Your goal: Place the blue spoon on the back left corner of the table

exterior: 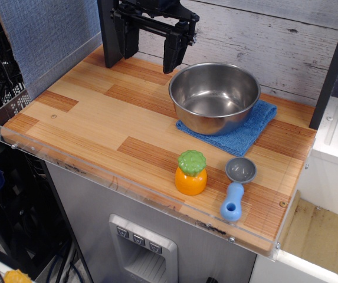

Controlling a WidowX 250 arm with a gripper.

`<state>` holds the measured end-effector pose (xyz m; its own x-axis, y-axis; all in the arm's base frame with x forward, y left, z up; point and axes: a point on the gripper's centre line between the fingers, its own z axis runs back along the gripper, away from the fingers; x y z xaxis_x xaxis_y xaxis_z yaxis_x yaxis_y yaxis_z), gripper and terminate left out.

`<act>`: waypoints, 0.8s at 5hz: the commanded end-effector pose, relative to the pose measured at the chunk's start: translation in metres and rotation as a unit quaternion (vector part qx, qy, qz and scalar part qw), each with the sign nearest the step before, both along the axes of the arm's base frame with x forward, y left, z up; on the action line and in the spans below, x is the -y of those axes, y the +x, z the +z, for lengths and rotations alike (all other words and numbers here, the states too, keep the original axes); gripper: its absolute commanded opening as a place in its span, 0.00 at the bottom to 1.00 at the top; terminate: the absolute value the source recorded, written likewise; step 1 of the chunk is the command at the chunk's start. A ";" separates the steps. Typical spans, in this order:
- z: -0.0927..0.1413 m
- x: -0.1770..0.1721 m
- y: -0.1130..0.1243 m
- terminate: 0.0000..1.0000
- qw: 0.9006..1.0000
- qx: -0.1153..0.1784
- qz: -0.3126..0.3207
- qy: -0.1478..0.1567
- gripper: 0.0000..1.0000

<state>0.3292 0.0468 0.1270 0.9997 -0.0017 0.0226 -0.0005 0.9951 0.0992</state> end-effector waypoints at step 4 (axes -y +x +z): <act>0.011 0.119 0.000 0.00 0.996 0.051 -0.060 -0.052 1.00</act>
<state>0.3297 -0.0735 0.1116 0.9914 -0.1195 0.0532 0.1192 0.9928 0.0073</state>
